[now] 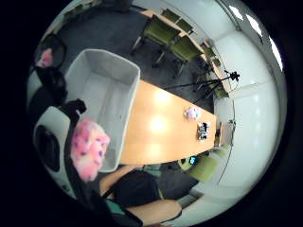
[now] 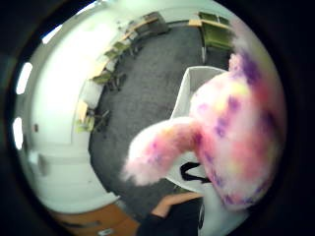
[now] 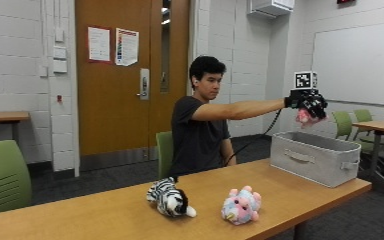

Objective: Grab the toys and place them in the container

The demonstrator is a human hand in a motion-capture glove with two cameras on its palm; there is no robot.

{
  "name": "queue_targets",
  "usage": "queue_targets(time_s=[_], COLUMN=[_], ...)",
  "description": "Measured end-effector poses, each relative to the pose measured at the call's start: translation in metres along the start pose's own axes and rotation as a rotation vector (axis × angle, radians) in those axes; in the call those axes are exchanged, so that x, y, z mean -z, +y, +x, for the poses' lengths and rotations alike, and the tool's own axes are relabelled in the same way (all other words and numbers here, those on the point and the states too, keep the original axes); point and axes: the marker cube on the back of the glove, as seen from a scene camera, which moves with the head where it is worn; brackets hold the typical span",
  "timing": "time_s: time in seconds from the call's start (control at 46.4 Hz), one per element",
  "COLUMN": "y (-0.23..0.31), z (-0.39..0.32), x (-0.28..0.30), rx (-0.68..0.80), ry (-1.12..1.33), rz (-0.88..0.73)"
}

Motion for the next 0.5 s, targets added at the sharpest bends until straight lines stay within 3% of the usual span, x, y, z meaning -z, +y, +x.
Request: queue_targets(time_s=[0.086,0.216,0.302,0.388,0.496], y=[0.001,0.002,0.008,0.028,0.039], z=[-0.003,-0.011,-0.01,-0.052,-0.049], x=[-0.012,-0.001,0.004,0.02,0.03], rx=[-0.011,-0.005,0.021,0.081,0.034], ry=[-0.049,-0.221,-0.227,-0.185,-0.111], rz=[-0.091,-0.095,-0.073,-0.04,0.003])
